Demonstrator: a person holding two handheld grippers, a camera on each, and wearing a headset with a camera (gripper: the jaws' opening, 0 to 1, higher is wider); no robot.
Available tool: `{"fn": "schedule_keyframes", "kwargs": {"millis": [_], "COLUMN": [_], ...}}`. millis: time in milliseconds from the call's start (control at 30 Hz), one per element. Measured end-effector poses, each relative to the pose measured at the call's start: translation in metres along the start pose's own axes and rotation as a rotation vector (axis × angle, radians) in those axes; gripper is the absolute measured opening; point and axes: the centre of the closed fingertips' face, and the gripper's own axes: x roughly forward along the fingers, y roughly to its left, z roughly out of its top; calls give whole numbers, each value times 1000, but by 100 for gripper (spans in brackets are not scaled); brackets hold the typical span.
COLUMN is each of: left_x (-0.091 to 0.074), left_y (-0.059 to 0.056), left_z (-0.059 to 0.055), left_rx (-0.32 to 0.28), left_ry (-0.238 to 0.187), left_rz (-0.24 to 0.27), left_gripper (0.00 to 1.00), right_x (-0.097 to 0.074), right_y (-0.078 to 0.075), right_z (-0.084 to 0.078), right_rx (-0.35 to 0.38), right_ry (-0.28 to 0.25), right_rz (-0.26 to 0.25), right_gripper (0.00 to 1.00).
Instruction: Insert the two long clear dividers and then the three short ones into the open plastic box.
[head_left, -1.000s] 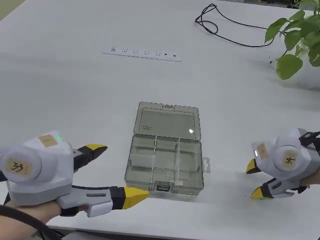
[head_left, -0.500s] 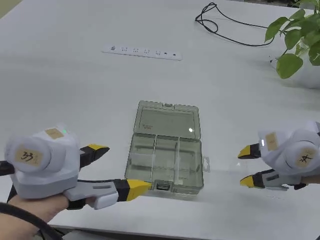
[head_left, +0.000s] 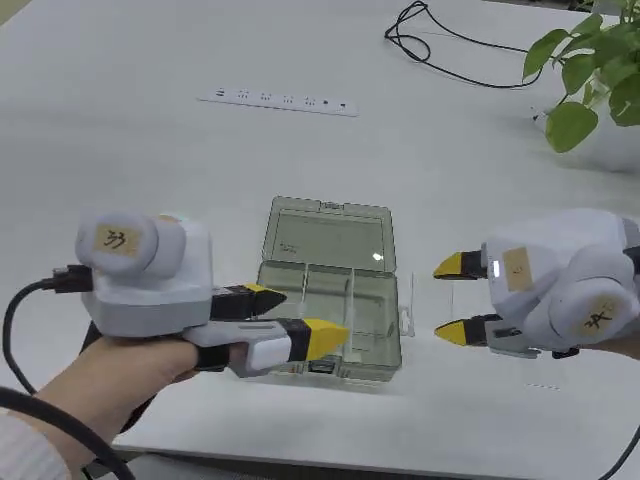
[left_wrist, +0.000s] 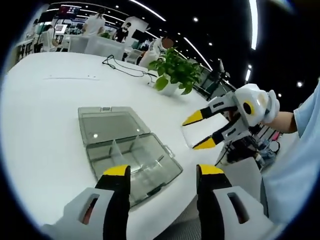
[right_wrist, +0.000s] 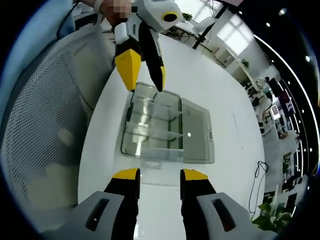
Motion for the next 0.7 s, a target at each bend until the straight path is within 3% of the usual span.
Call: {"fn": "schedule_keyframes", "kwargs": {"millis": [133, 267, 367, 567, 700], "left_x": [12, 21, 25, 28, 30], "left_y": [-10, -20, -21, -25, -23], "left_z": [5, 7, 6, 14, 11], "left_rx": [-50, -137, -146, -321, -317], "left_ry": [-3, 6, 16, -35, -14], "left_rz": [-45, -93, -98, -138, -133], "left_gripper": [43, 40, 35, 22, 18], "right_x": [0, 3, 4, 5, 5], "right_y": [-3, -1, -3, -4, -1], "right_z": [17, 28, 33, 38, 39], "right_rx": [-35, -86, -109, -125, -136], "right_ry": [-23, -33, -38, -45, -45], "right_rz": [-10, -12, -23, -25, -20], "right_gripper": [32, 32, 32, 32, 32]}}
